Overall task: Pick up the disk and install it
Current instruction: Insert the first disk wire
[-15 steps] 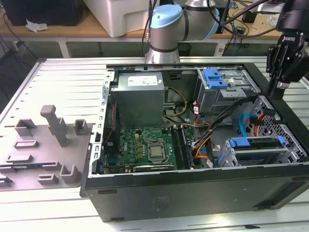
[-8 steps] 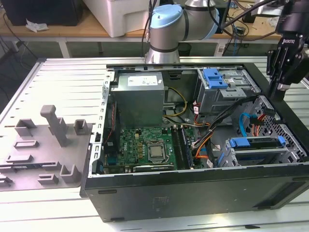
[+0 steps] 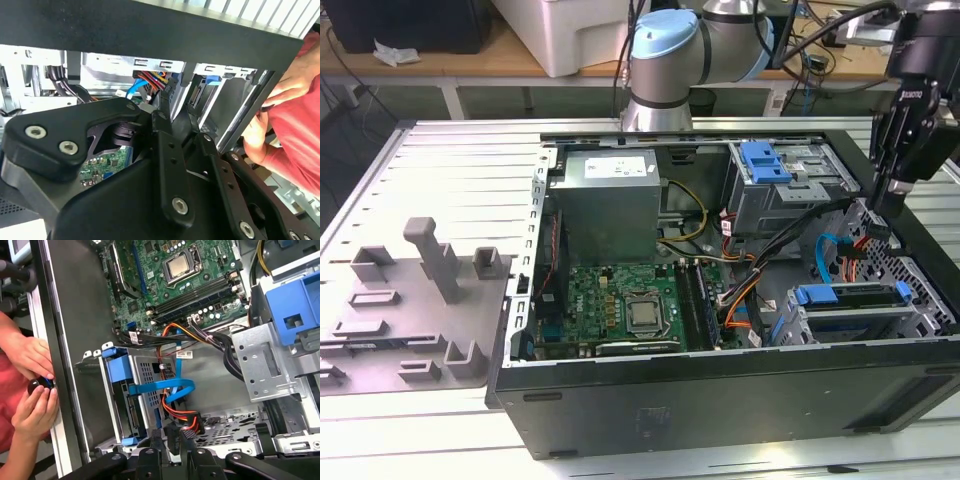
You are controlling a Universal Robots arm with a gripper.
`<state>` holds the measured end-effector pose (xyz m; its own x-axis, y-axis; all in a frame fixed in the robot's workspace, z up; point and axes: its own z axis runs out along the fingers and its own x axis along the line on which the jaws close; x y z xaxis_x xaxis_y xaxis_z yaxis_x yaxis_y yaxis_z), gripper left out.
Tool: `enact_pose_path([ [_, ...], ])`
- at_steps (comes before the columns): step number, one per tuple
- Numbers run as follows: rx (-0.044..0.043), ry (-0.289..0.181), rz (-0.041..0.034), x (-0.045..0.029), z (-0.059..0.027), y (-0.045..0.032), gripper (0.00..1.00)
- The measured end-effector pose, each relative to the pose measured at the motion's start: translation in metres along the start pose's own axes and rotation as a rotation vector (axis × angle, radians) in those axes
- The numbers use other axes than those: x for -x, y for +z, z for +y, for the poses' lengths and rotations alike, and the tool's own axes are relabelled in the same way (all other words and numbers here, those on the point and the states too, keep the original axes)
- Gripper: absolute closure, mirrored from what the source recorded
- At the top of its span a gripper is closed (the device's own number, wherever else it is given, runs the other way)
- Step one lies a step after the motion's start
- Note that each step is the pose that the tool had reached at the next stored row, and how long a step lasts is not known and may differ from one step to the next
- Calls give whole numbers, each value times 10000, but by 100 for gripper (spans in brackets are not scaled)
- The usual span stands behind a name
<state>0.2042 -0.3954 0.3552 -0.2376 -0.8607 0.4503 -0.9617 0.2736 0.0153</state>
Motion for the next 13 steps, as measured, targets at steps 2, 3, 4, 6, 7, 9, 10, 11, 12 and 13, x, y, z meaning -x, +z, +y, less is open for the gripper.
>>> enact_pose_path([
  [2,-13,10,104,28,-7,12,71],
  [3,-22,14,158,37,-8,18,71],
  [4,-30,20,211,46,-8,24,71],
  [6,-43,29,310,63,-12,38,71],
  [7,-48,31,350,70,-14,45,71],
  [9,-56,38,419,84,-16,66,71],
  [10,-59,41,431,98,-15,87,71],
  [11,-60,40,436,107,-15,99,71],
  [12,-61,42,442,116,-15,110,71],
  [13,-64,43,449,127,-14,127,71],
])
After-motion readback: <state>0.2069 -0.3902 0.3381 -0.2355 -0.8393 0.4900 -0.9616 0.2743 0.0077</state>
